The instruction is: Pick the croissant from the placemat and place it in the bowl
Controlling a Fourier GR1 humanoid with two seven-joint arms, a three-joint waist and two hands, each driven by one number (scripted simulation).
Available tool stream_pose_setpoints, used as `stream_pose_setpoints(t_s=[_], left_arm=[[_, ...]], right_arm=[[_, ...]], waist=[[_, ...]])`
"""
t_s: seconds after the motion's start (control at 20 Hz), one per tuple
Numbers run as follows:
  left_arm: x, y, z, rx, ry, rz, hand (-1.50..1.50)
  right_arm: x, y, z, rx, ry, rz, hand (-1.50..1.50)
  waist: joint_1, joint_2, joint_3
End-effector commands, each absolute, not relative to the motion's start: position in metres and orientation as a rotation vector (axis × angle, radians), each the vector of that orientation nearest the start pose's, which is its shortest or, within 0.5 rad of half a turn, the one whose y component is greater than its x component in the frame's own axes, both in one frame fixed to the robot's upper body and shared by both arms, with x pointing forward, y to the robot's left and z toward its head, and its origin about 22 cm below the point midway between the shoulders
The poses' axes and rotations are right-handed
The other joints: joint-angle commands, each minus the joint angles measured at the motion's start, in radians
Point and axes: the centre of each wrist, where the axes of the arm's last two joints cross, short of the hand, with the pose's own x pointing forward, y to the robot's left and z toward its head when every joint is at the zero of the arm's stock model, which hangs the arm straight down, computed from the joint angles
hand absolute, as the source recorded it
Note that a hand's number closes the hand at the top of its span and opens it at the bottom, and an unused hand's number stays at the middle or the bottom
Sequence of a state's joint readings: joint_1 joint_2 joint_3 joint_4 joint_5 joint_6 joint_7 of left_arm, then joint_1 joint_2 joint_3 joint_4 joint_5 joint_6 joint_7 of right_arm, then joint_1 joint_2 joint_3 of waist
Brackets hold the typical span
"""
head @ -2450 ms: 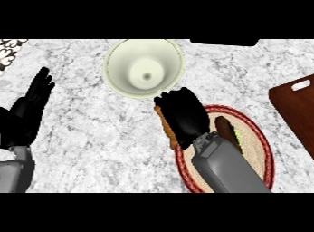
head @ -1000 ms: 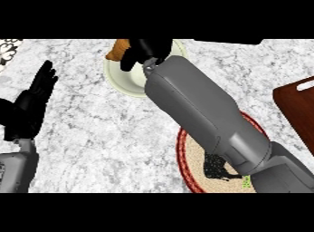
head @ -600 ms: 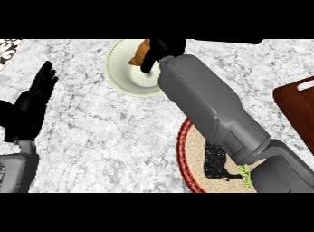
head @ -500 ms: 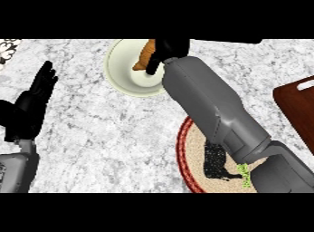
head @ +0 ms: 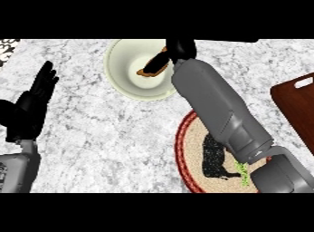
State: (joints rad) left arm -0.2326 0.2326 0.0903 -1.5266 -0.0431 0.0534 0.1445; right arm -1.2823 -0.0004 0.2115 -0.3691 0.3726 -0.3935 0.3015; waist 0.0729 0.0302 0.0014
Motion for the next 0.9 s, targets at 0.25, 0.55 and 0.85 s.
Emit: stream_pose_setpoints(t_s=[0.25,0.55,0.85], left_arm=[[0.293,0.294,0.072,0.311,-1.609,-0.097,0.00],[0.269,0.322,0.058,0.325,-1.561,-0.090,0.00],[0.272,0.300,0.050,0.323,-1.567,-0.064,0.00]], right_arm=[[0.453,-0.080,0.150,-0.287,-1.694,0.072,-1.50],[0.455,-0.181,0.106,-0.220,-1.612,0.098,-1.50],[0.444,-0.231,0.098,-0.132,-1.635,0.085,-1.50]], waist=[[-0.029,-0.013,0.001],[-0.056,-0.027,-0.001],[-0.074,-0.033,-0.001]])
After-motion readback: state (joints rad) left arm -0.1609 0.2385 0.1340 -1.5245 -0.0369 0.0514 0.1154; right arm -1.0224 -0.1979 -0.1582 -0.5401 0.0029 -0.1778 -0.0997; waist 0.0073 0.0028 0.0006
